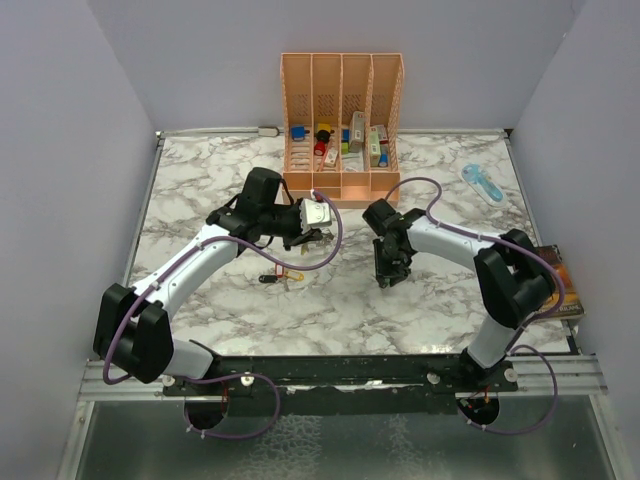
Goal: Put the keys on the keyring
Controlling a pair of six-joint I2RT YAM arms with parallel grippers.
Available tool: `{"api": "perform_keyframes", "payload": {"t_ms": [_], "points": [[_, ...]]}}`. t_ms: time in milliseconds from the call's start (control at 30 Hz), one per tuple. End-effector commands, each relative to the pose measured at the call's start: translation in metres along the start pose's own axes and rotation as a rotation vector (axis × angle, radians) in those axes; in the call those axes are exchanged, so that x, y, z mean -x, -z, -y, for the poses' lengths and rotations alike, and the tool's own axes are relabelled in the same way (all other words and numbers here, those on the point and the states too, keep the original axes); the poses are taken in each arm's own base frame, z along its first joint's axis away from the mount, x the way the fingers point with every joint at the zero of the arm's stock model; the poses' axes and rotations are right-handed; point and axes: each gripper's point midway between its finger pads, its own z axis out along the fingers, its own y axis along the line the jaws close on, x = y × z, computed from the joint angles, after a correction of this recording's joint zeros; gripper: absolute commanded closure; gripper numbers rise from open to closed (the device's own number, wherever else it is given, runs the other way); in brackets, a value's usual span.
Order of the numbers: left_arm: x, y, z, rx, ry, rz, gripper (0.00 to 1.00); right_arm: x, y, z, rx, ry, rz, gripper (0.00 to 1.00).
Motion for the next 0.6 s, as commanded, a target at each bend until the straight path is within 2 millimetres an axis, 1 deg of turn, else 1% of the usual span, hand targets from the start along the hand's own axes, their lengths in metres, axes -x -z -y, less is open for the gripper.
{"api": "perform_keyframes", "payload": {"t_ms": [0,100,200,300,433,567], "points": [[0.015,0.006,-0.002,0.013,-0.042,0.054,1.00,0.017,-0.002,-0.007,0.005,-0.032,0.044,0.70],[0.015,0.006,-0.002,0.013,-0.043,0.055,1.00,0.021,-0.005,-0.005,-0.008,-0.034,0.045,0.70],[0.016,0.007,-0.002,0.015,-0.042,0.057,1.00,0.022,-0.011,0.001,-0.041,-0.039,0.039,0.69],[0.015,0.007,-0.002,0.015,-0.040,0.054,1.00,0.025,-0.012,0.005,-0.061,-0.045,0.052,0.71],[0.015,0.007,-0.002,0.018,-0.041,0.055,1.00,0.031,-0.013,0.014,-0.088,-0.048,0.081,0.78],[0.015,0.007,-0.002,0.016,-0.038,0.059,1.00,0.038,-0.012,0.025,-0.125,-0.020,0.124,0.92]]}}
